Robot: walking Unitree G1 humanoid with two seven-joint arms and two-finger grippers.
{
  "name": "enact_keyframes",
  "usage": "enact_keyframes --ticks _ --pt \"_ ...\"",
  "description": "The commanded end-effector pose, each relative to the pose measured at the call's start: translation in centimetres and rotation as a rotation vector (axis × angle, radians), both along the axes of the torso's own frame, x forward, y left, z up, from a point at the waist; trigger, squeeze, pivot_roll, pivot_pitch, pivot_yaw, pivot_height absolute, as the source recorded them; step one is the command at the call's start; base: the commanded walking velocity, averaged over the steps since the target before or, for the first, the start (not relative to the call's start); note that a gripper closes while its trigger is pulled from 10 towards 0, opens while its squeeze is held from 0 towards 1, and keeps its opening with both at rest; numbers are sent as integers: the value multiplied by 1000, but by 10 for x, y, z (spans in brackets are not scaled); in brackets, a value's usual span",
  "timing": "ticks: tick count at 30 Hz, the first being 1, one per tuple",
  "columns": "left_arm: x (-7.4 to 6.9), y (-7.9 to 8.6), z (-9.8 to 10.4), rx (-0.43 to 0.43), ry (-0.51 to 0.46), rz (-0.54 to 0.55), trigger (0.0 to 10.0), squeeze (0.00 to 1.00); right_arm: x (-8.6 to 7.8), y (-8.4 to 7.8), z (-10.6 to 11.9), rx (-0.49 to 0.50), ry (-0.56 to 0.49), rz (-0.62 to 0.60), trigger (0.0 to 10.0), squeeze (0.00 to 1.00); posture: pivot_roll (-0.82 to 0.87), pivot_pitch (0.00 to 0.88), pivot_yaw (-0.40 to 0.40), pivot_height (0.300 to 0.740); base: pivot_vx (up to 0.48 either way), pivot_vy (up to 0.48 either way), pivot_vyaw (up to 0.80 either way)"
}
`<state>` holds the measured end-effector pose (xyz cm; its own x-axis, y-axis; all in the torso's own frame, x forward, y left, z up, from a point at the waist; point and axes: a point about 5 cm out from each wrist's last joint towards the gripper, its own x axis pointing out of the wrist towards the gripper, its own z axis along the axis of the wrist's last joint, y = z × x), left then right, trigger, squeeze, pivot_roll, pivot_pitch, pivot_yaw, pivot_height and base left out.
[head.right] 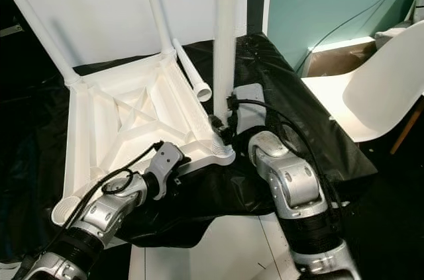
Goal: Building children table
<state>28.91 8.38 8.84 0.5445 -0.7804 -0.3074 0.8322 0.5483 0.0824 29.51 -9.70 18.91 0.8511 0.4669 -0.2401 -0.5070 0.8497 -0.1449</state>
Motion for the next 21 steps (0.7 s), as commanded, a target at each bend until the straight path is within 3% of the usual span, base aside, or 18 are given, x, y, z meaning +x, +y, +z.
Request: enact_keyframes --ticks 1,9,21 --pt "-8 2 -6 1 61 -113 10000 0 -7 0 -43 -83 218 18 10000 0 -112 0 84 740 0 0 0" --pt "-6 -2 -6 -8 55 -108 10000 0 -6 -11 -44 -127 187 29 10000 0 -120 0 77 740 0 0 0" --pt "-6 0 -6 0 50 -106 10000 0 -15 -14 -47 -172 83 81 10000 0 -126 0 91 740 0 0 0"
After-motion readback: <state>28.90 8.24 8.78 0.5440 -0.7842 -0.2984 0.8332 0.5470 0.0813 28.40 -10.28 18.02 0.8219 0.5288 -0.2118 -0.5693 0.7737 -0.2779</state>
